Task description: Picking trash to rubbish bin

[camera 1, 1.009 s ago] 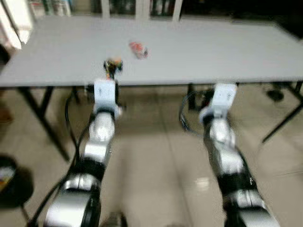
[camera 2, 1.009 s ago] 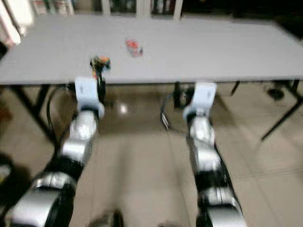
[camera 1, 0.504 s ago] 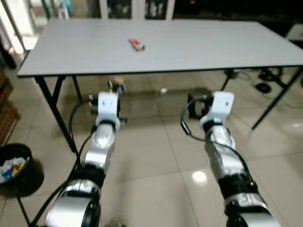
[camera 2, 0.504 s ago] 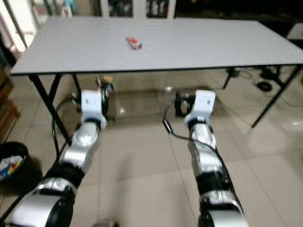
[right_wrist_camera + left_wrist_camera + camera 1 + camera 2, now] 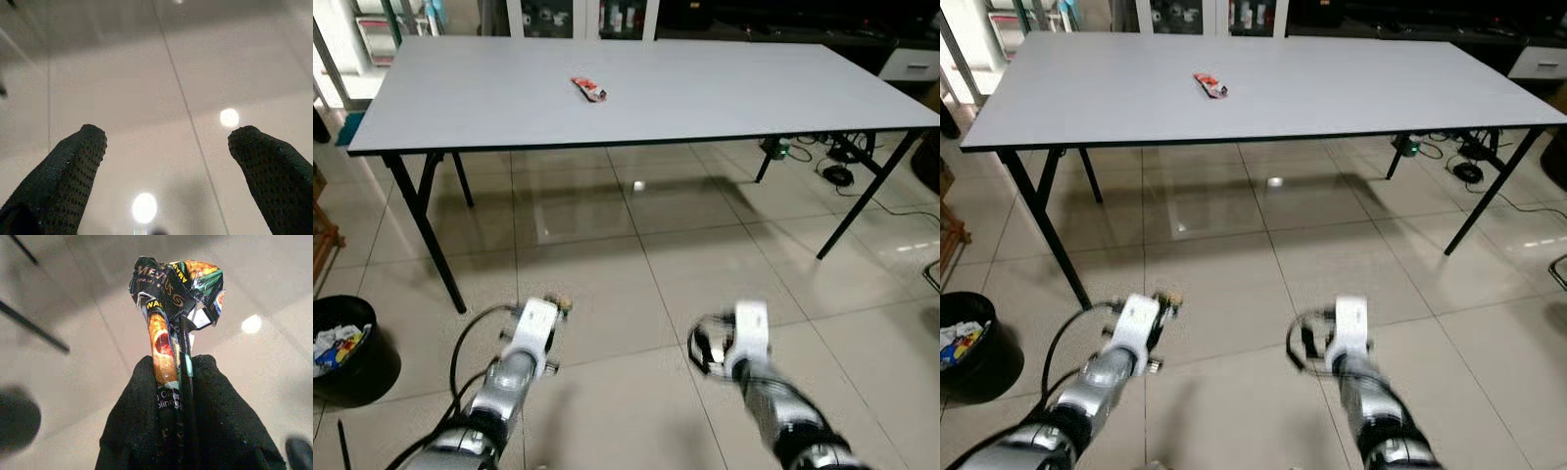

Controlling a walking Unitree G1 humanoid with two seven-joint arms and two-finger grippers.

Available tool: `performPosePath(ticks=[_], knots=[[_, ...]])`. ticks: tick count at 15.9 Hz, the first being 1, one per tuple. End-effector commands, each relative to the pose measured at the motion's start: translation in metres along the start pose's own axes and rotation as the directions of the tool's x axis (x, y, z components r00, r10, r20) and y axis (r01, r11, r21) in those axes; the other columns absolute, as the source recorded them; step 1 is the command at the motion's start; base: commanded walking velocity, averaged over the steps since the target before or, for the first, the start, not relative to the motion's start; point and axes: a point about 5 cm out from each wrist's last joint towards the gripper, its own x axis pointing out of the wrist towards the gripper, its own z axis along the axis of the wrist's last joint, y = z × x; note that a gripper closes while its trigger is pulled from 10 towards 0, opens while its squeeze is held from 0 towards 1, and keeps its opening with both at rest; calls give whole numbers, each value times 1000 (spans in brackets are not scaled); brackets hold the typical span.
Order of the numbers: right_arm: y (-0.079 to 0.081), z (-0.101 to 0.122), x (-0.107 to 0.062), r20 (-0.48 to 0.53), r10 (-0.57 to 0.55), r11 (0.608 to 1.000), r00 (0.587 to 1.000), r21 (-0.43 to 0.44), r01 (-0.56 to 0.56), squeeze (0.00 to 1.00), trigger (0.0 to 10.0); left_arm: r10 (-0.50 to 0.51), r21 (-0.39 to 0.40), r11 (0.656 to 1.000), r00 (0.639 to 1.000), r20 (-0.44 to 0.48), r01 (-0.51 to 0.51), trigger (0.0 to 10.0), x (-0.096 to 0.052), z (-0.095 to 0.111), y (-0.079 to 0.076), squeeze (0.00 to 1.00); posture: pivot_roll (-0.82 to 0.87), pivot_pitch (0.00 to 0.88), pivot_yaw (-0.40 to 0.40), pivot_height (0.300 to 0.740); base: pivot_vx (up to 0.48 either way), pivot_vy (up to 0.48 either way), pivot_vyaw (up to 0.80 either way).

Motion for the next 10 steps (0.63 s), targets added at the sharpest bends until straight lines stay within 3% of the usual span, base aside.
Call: performPosePath(ticks=[1,5,7,10], knots=[[-12,-26,-7,-104,-46,999,994,-1,47,0,10000,-13,2,1000,991,-131,13,10000,-7,-33,-7,0,-67,54,-89,740,0,0,0],[-16,-82,-27,-290,-67,997,955,18,75,0,10000,-9,-26,1000,939,-345,0,10000,-31,-95,-17,0,-65,57,-92,740,0,0,0],[-19,-95,-34,-331,-84,996,940,1,90,0,10000,0,-48,999,937,-351,-18,10000,-32,-98,-19,0,-64,60,-93,740,0,0,0],[-20,-94,-34,-334,-83,996,939,-2,87,0,10000,14,-26,999,940,-342,-24,10000,-29,-91,-17,0,-66,56,-91,740,0,0,0]])
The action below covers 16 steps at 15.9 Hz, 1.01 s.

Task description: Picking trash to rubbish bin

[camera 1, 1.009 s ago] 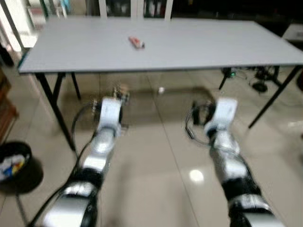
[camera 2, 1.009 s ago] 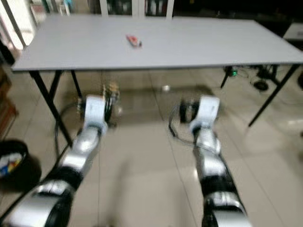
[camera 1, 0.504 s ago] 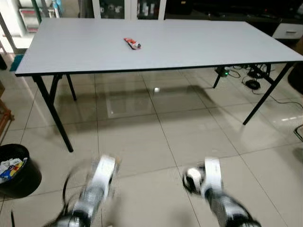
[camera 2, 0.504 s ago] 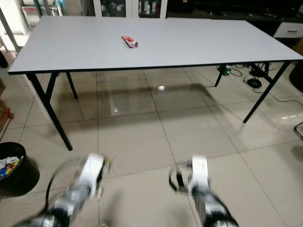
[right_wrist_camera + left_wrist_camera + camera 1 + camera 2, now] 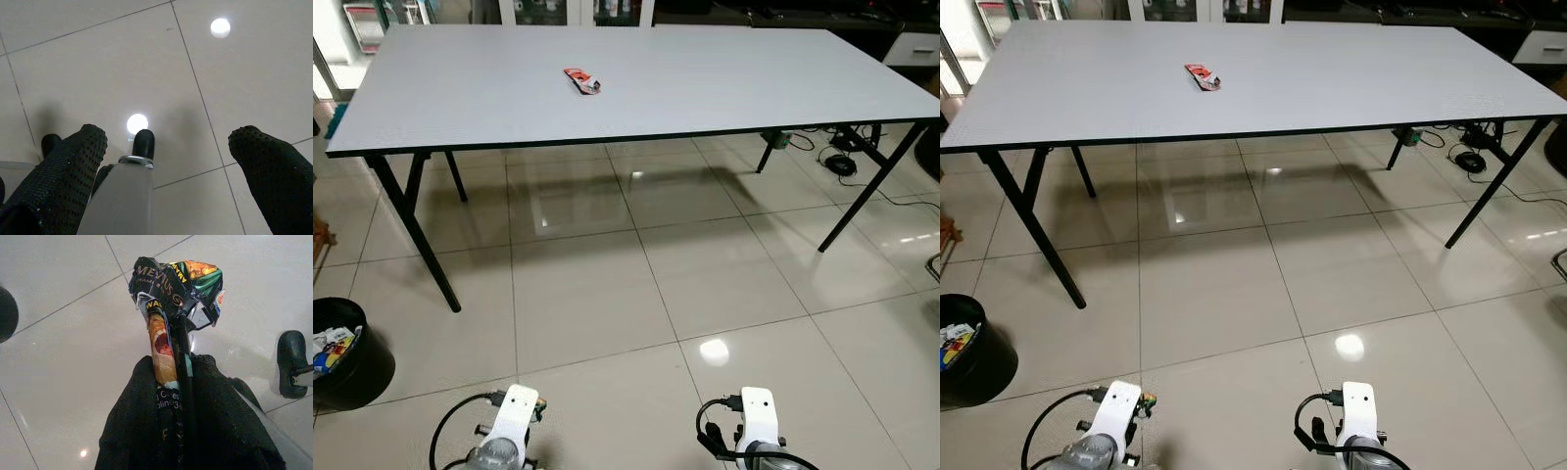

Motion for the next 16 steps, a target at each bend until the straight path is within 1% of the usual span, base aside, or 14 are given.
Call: performPosePath(ticks=[1,3,6,8,10,11,16], knots=[[-4,-1,0,-20,-12,1000,1000,-5,12,0,10000,7,18,1000,1000,6,-7,10000,0,4,-1,0,-67,55,-88,740,0,0,0],[-1,5,1,-3,-6,1000,1000,-2,6,0,10000,10,21,1000,1000,18,-11,10000,1,9,0,0,-65,55,-87,740,0,480,0],[3,7,2,4,-1,1000,1000,-11,1,0,10000,12,26,1000,1000,14,-12,10000,1,8,0,0,-62,57,-87,740,0,480,0],[1,5,1,-2,-17,999,1000,-38,16,0,10000,14,27,1000,1000,-2,-14,10000,0,2,0,0,-61,59,-87,740,0,480,653],[-1,2,1,-8,-18,1000,1000,-13,18,0,10000,15,26,1000,1000,-8,-15,10000,0,-1,0,0,-60,58,-89,740,0,480,800],[0,1,0,-6,-5,1000,1000,0,5,0,10000,15,26,1000,1000,-8,-15,10000,0,-1,0,0,-59,58,-89,740,0,345,0],[1,1,1,-6,-6,1000,1000,-9,6,0,10000,14,33,999,1000,-4,-14,10000,0,-1,-1,0,-60,48,-84,740,0,315,0]])
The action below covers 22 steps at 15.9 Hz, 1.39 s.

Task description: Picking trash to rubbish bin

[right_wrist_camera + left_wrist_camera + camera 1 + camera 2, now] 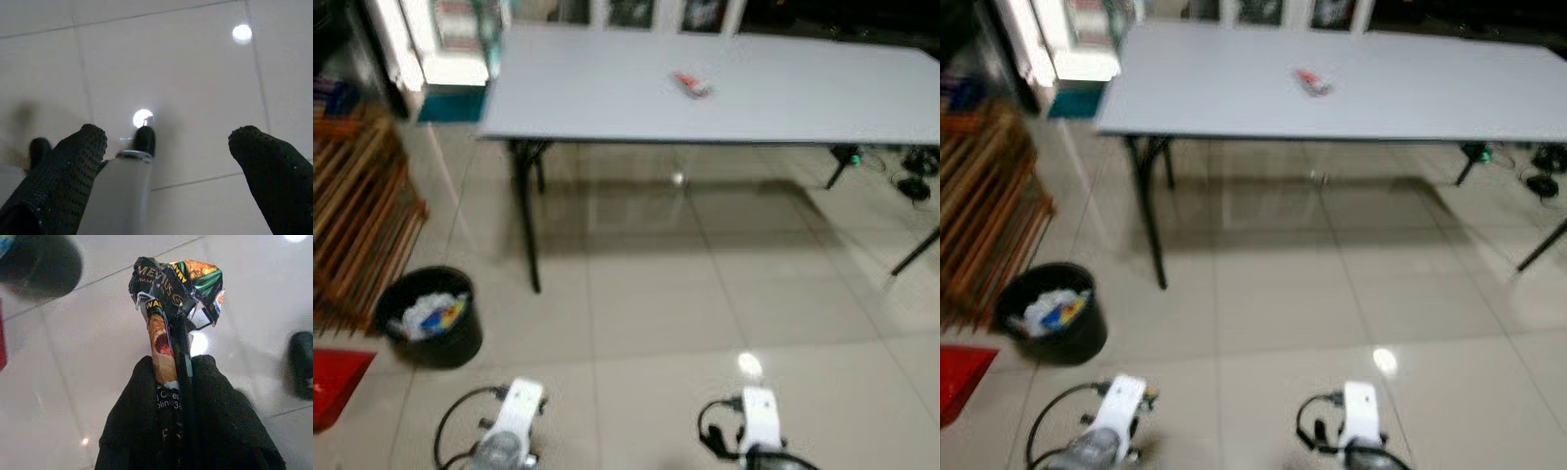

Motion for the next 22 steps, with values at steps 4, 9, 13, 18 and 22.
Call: performPosePath(ticks=[4,9,13,18,22], knots=[[-8,1,-1,-3,-18,1000,1000,-4,18,0,10000,-11,10,1000,1000,11,11,10000,0,4,-5,0,-58,41,-84,740,0,294,0],[-7,1,-1,-3,-17,1000,1000,-1,17,0,10000,-8,10,1000,1000,15,7,10000,1,6,-3,0,-58,48,-82,740,0,262,0],[-6,2,0,-1,-17,1000,1000,1,17,0,10000,-1,5,1000,1000,17,1,10000,1,7,-2,0,-56,54,-83,740,0,257,0],[-6,4,0,4,-11,1000,1000,-20,11,0,10000,4,-2,1000,1000,17,-4,10000,1,8,-2,0,-57,59,-85,740,0,305,0],[-6,5,0,6,-11,1000,1000,-16,11,0,10000,5,-1,1000,1000,19,-5,10000,1,8,-2,0,-57,60,-86,740,0,214,0]])
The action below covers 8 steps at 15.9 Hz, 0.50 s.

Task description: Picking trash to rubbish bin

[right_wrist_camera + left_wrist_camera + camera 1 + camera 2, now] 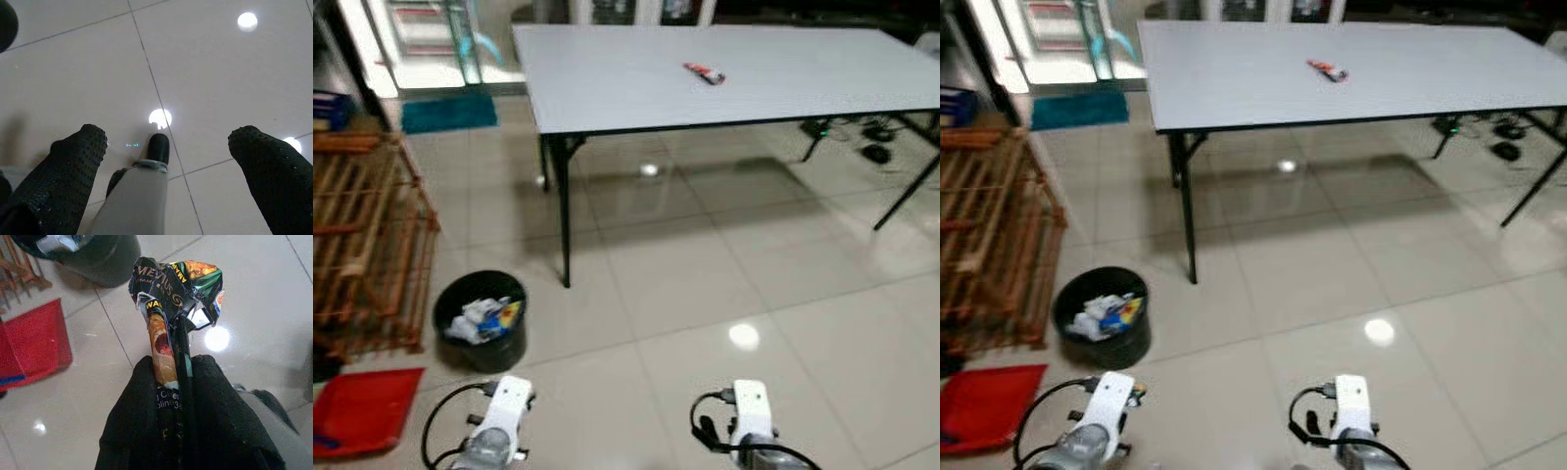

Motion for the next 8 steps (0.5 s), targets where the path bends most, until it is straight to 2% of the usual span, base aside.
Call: performPosePath(ticks=[1,4,5,6,8], knots=[[-1,-2,0,-6,-5,1000,1000,3,5,0,10000,-5,10,1000,1000,-11,5,10000,0,-3,-4,0,-57,61,-86,740,0,0,0],[-1,2,0,20,-3,999,1000,41,2,0,10000,-7,4,1000,1000,13,7,10000,0,0,-5,0,-57,63,-85,740,0,0,0],[-1,4,0,17,-7,1000,1000,0,7,0,10000,-8,-7,1000,1000,27,8,10000,0,3,-4,0,-58,61,-84,740,0,0,0],[-1,3,0,16,-4,1000,1000,1,4,0,10000,-8,-3,1000,1000,26,8,10000,0,4,-4,0,-57,62,-84,740,0,0,0],[-1,0,0,1,-6,1000,1000,-19,6,0,10000,-4,9,1000,1000,12,4,10000,0,3,-4,0,-57,63,-84,740,0,0,641]])
